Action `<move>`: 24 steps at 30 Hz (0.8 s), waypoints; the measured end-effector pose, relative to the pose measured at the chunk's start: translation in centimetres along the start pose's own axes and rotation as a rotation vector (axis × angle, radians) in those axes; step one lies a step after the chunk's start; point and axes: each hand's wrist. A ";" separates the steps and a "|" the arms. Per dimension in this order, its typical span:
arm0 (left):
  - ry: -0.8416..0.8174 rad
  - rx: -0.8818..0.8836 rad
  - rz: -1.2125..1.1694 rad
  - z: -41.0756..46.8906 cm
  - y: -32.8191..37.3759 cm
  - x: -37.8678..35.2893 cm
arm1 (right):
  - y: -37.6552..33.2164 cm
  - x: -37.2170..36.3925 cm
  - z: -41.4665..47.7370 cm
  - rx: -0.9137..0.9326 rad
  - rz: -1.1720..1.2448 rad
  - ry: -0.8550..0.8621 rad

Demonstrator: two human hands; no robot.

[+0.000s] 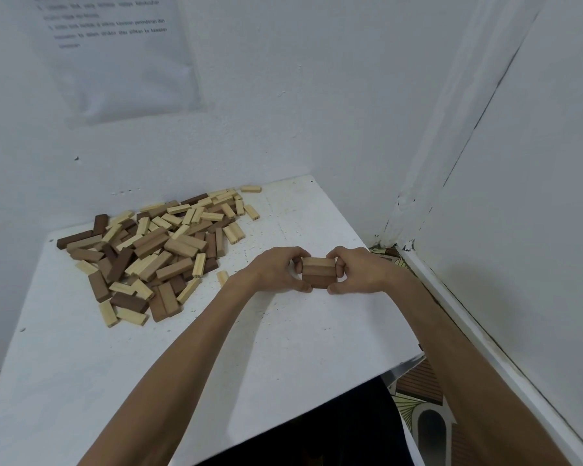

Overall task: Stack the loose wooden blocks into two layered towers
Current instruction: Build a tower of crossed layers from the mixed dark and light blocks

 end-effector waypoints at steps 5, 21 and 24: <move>-0.003 0.008 0.025 -0.3 0.3 0.0 | -0.3 0.2 -0.3 -0.005 -0.031 -0.023; 0.217 -0.083 0.005 -5.1 -1.1 1.3 | -3.5 0.4 -1.7 0.048 0.029 0.293; 0.258 -0.047 0.092 -7.0 -1.1 2.8 | -5.6 0.6 -1.7 0.078 0.039 0.303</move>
Point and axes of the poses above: each hand's wrist, its own z-axis towards the middle knuckle, its own x-axis out of the back of the hand, y = z × x, and after that the axes turned 14 degrees about -z, right-handed
